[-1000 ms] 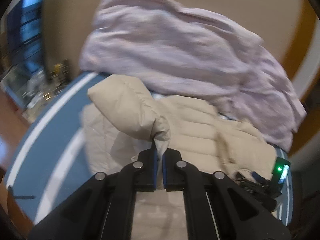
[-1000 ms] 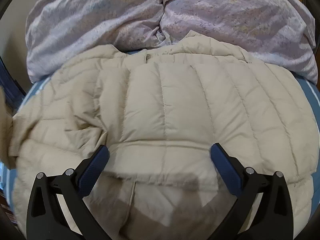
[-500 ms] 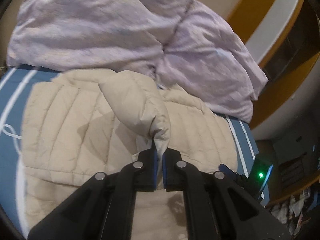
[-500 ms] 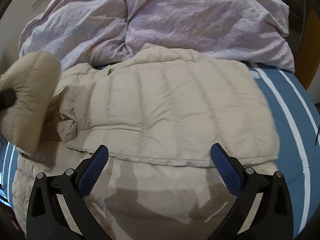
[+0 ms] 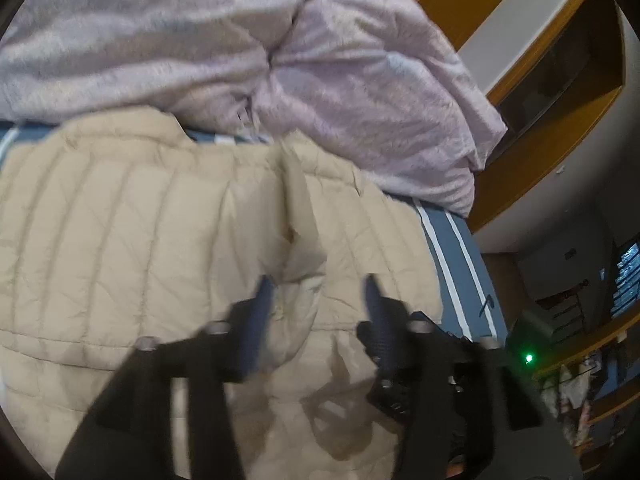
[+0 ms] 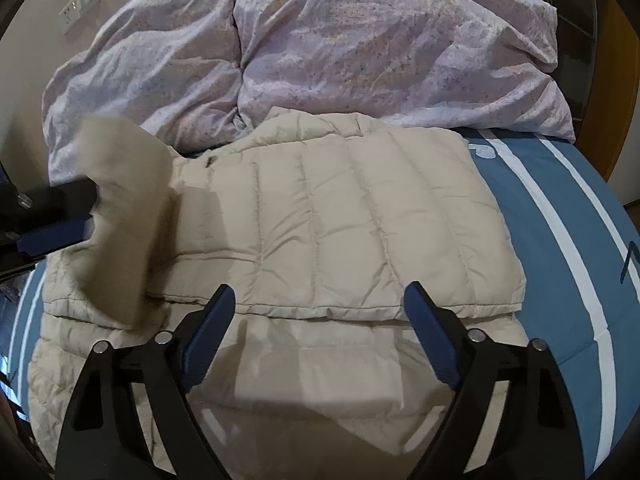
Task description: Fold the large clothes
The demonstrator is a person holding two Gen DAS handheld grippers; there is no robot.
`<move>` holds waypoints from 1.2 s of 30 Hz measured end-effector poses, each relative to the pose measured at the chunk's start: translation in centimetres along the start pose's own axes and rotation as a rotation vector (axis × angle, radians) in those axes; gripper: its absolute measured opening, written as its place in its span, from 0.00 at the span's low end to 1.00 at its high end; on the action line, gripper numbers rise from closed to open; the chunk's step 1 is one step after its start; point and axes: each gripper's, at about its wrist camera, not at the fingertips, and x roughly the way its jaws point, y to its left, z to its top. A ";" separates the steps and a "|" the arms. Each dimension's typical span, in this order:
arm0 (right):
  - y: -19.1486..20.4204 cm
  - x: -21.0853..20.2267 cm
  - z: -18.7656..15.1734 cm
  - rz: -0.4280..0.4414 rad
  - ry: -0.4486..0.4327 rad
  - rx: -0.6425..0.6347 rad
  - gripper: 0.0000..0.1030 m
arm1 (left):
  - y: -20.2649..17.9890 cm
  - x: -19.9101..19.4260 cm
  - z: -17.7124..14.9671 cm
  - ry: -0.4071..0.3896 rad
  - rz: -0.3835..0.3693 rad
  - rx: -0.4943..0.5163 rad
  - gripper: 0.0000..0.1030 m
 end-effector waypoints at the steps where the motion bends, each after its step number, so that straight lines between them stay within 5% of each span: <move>1: 0.1 -0.2 0.1 0.012 -0.002 0.004 0.75 | 0.2 -0.6 0.0 -0.018 0.015 0.011 0.57; 9: 4.4 -1.0 0.9 0.137 -0.036 -0.038 0.49 | 5.1 -4.3 -1.0 -0.063 0.198 0.032 0.60; 14: 6.3 2.0 0.6 0.103 0.025 -0.082 0.34 | 8.4 -5.6 -2.1 -0.060 0.257 -0.003 0.60; 16: 6.1 4.4 0.3 0.042 0.089 -0.093 0.33 | 9.7 -6.4 -2.7 -0.058 0.273 -0.016 0.60; 19: 5.2 3.8 0.4 0.066 0.098 -0.055 0.33 | 11.1 -7.8 -3.8 -0.051 0.280 -0.023 0.62; 21: 4.7 1.7 0.6 0.099 0.071 -0.046 0.37 | 12.0 -9.3 -4.9 -0.054 0.292 -0.009 0.68; 23: 3.9 -1.2 0.5 0.113 0.035 -0.055 0.72 | 13.0 -10.8 -6.3 -0.053 0.305 0.007 0.71; 25: 2.7 -4.2 -0.1 0.122 -0.013 -0.068 0.88 | 14.2 -12.5 -8.0 -0.050 0.305 0.013 0.72; 30: -1.9 -9.1 -2.5 0.149 0.029 -0.053 0.88 | 17.6 -16.4 -13.1 -0.036 0.299 -0.001 0.72; 36: -8.5 -12.8 -6.8 0.085 0.075 0.010 0.88 | 21.0 -19.1 -18.4 -0.021 0.255 -0.068 0.70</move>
